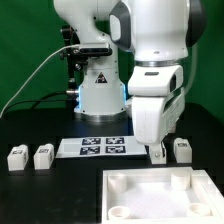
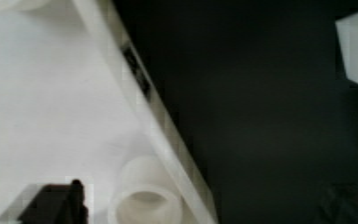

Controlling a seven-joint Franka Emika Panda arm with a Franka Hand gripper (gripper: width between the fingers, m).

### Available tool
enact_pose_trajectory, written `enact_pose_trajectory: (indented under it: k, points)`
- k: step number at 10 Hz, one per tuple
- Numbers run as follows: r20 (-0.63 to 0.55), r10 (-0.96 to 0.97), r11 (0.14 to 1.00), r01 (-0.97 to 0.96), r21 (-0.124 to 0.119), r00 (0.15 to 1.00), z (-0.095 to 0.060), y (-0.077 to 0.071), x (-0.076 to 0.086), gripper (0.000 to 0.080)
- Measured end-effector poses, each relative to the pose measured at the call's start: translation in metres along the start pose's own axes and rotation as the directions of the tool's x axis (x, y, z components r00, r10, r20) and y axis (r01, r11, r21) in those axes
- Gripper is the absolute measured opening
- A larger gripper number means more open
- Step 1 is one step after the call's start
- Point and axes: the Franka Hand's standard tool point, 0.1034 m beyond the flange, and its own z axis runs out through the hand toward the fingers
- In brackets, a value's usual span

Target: Assemble one leg

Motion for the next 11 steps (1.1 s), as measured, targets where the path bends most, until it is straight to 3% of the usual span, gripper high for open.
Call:
enact_pose_trajectory:
  k: [2,5,6,7,8,11]
  points:
    - [-0.023,0.326,0.945,-0.326,0.005,0.945,-0.007,-0.023,0.026,0.0649]
    - [-0.020,0.551,0.834,-0.551,0.031,0.834,-0.005,-0.026,0.027,0.0649]
    - [-0.013,0.647,0.762,-0.646,0.043,0.763,-0.003,-0.030,0.028,0.0649]
    - [0.016,0.784,0.619,-0.783,0.054,0.621,0.006,-0.043,0.028,0.0649]
    - [0.042,0.830,0.553,-0.831,0.054,0.556,0.011,-0.051,0.027,0.0649]
    - [0.097,0.823,0.559,-0.828,0.040,0.560,0.018,-0.060,0.018,0.0649]
